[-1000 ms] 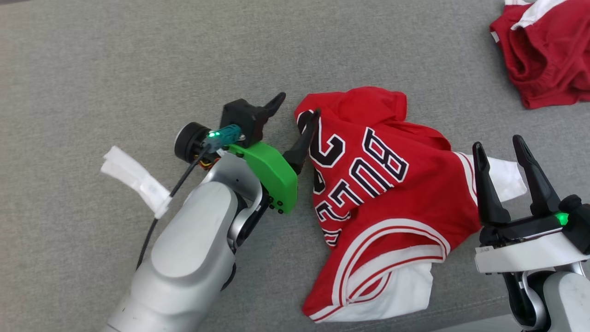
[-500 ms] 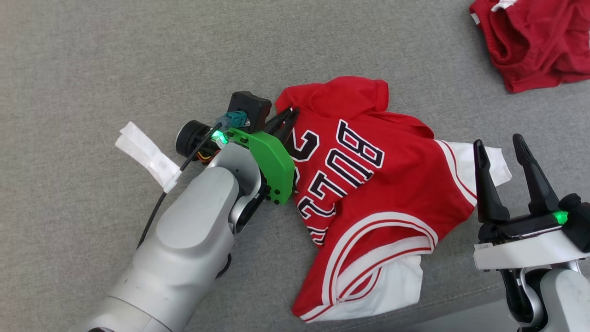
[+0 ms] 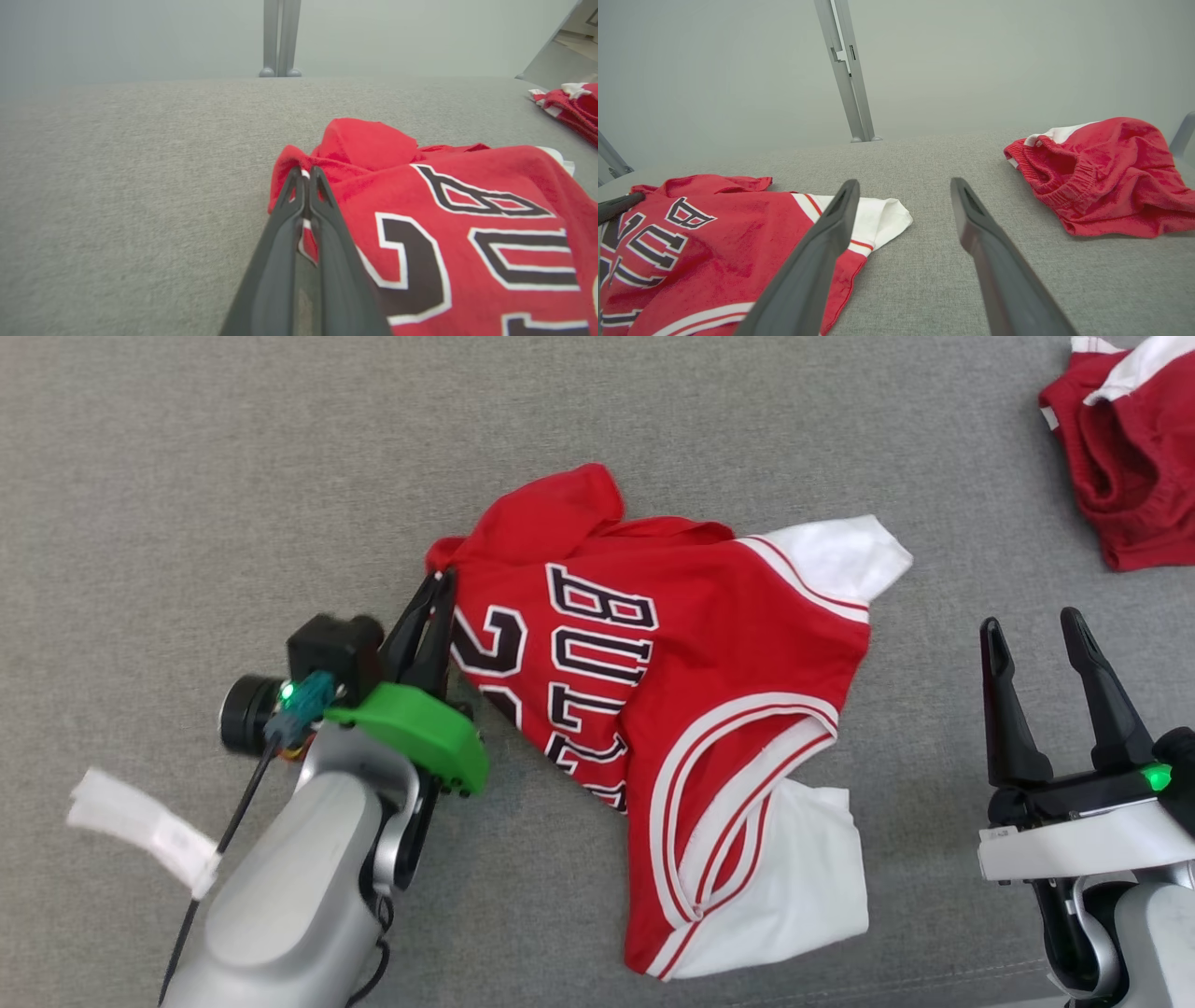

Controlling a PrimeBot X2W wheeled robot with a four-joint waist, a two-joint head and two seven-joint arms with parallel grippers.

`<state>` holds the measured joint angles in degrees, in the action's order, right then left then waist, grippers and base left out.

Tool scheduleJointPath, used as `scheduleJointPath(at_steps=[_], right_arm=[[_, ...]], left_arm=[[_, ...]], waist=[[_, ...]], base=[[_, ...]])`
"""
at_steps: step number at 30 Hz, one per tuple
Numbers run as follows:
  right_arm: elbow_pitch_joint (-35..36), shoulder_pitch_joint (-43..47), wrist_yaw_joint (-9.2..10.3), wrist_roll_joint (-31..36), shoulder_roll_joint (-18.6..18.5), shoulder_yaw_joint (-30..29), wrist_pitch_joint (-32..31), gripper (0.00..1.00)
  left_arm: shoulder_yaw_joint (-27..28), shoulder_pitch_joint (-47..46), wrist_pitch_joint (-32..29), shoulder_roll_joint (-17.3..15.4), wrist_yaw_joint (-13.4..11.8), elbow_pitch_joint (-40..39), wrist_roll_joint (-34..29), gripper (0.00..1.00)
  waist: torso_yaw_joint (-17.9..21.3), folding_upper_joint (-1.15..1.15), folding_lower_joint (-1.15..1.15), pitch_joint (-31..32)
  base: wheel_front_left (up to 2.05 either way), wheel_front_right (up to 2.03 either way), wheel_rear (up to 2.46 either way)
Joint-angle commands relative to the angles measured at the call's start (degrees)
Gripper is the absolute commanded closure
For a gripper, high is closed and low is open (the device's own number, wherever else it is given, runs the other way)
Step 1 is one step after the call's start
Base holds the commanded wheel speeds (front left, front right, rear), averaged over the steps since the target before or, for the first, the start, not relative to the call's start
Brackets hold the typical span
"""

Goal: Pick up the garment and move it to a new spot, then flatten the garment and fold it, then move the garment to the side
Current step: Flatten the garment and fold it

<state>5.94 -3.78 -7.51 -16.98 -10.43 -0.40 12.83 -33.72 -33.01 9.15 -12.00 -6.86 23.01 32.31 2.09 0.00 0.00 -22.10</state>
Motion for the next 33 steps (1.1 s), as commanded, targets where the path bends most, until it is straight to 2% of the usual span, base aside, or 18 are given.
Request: scheduleJointPath(at_steps=[1, 4, 8, 9, 10, 11, 16, 19, 27, 33], right_arm=[[0.17, 0.54, 0.05, 0.19, -0.23, -0.39, -0.31, 0.0], [0.26, 0.86, 0.05, 0.3, -0.4, -0.38, -0.91, 0.0], [0.67, 1.06, 0.05, 0.38, -0.52, -0.63, -1.48, 0.0], [0.78, 1.11, 0.05, 0.44, -0.52, -0.6, -1.56, 0.0], [0.93, 1.12, 0.05, 0.51, -0.57, -0.6, -1.63, 0.0], [0.97, 1.12, 0.05, 0.6, -0.65, -0.57, -1.86, 0.0], [1.65, 1.25, 0.05, 1.46, -0.82, -0.86, -2.96, 0.0], [2.29, 1.41, 0.05, 2.02, -0.79, -1.06, -3.83, 0.0], [3.37, 3.48, 0.05, 3.11, -0.26, -0.85, -6.26, 0.0], [3.57, 4.58, 0.05, 2.9, -0.08, -1.22, -6.93, 0.0]], left_arm=[[0.7, 3.04, -0.37, -1.52, -1.78, -2.58, 0.42, 1.0], [2.11, 10.37, -2.12, -3.95, -5.58, -9.91, 1.7, 1.0], [2.03, 17.77, -4.54, -4.45, -8.25, -16.7, 4.17, 1.0], [1.77, 18.76, -4.83, -4.12, -8.37, -17.51, 4.56, 0.87], [1.5, 19.58, -4.67, -3.88, -8.6, -18.31, 4.55, 0.19], [1.43, 19.93, -4.1, -3.64, -8.66, -18.79, 4.5, 0.0], [2.85, 18.89, 2.49, -3.48, -10.1, -20.17, 1.0, 0.0], [4.62, 18.08, 4.78, -4.49, -10.67, -20.82, -0.97, 0.0], [10.29, 21.21, 6.08, -7.93, -8.97, -21.75, -3.11, 0.0], [11.24, 23.46, 6.06, -8.16, -8.57, -22.7, -3.42, 0.0]], waist=[[-1.93, 0.0, 0.0, 1.58], [-2.64, 0.0, 0.0, 2.29], [-3.16, 0.0, 0.0, 2.69], [-3.22, 0.0, 0.0, 2.79], [-3.3, 0.0, 0.0, 2.91], [-3.35, 0.0, 0.0, 3.03], [-3.58, 0.0, 0.0, 4.17], [-3.57, 0.0, 0.0, 5.1], [-2.9, 0.0, 0.0, 8.13], [-2.73, 0.0, 0.0, 9.06]], base=[[0.0, 0.0, 0.0], [0.0, 0.0, 0.0], [0.0, 0.0, 0.0], [0.0, 0.0, 0.0], [0.0, 0.0, 0.0], [0.0, 0.0, 0.0], [0.0, 0.0, 0.0], [0.0, 0.0, 0.0], [0.0, 0.0, 0.0], [0.0, 0.0, 0.0]])
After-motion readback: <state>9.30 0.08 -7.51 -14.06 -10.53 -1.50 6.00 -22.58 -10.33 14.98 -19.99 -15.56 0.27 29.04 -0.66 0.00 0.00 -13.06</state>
